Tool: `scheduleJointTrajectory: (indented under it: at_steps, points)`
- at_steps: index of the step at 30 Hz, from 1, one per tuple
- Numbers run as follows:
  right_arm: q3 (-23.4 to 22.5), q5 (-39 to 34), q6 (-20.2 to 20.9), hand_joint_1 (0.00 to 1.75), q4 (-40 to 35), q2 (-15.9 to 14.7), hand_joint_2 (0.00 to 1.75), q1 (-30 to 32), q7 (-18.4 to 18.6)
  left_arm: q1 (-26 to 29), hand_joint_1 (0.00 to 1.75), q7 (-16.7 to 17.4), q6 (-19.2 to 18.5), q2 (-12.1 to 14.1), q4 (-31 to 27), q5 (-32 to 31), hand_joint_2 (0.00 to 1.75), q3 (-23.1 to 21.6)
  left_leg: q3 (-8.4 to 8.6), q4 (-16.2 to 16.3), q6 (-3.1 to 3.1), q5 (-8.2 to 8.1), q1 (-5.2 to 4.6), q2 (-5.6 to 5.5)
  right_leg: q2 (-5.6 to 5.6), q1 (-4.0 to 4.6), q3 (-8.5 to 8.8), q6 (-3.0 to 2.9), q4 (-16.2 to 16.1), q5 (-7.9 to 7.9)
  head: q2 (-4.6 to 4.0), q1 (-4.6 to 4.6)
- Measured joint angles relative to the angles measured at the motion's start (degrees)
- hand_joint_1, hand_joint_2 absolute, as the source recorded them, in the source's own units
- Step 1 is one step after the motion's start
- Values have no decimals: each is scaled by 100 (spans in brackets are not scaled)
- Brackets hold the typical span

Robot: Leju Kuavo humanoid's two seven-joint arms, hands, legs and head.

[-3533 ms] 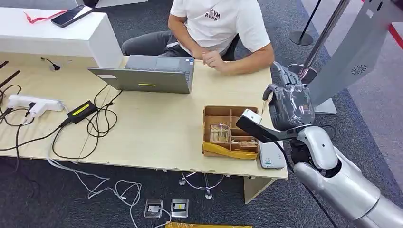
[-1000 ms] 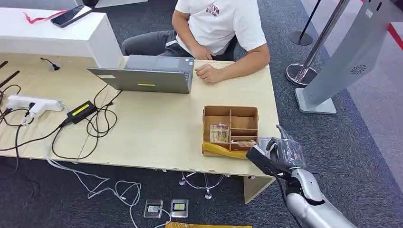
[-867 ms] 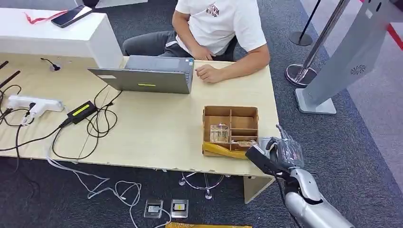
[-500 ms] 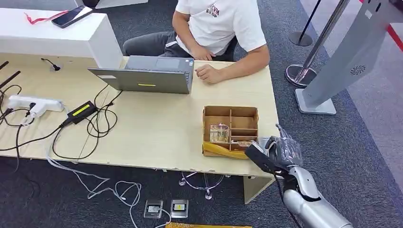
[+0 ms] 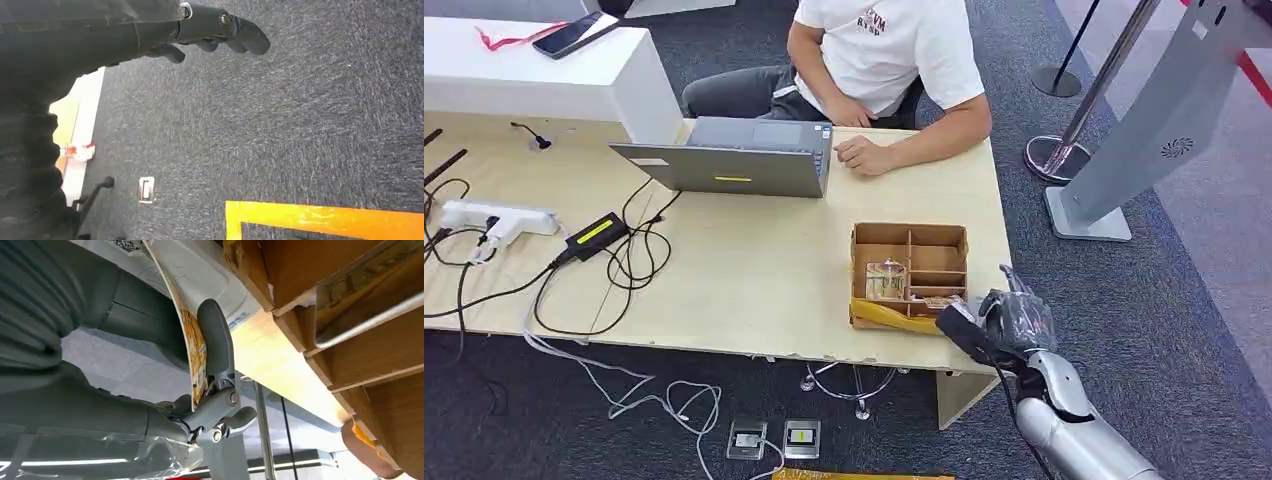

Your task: Pass the card to the sensor for recognition and then transmit it.

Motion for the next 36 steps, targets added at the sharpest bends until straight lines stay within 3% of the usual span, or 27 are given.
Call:
scheduleJointTrajectory:
  at_steps: [14, 25, 34, 35, 36]
  points:
    - [-4, 247, -129, 175, -55, -31, 175, -197, 243, 20, 0, -52, 0, -13, 2, -68, 175, 17, -3, 0, 0, 0, 0, 3, 4, 0, -5, 0, 1, 1, 0, 0]
    - [-194, 675, -247, 175, -725, -284, 175, -794, 662, 35, 0, -72, 2, -9, 2, -157, 175, 17, -4, 1, 0, 1, -1, 3, 6, -2, -6, 1, 2, 2, 0, 0]
    - [-284, 1156, 379, 175, -1528, -544, 175, -1779, 979, 52, 0, -135, -4, -9, 0, -168, 175, 13, -4, 1, -2, 2, -1, 4, 8, -1, -7, 1, 3, 3, 0, 0]
    - [-280, 1211, 488, 175, -1585, -551, 175, -1878, 990, 51, 0, -140, -4, -9, 0, -168, 0, 9, -4, 1, -2, 2, 0, 5, 8, -1, -7, 1, 3, 3, 0, 0]
    - [-269, 1261, 562, 175, -1626, -551, 175, -1967, 997, 48, 0, -140, -4, -9, 0, -170, 0, 7, -4, 1, -3, 2, 0, 5, 8, 0, -7, 1, 3, 3, 0, 0]
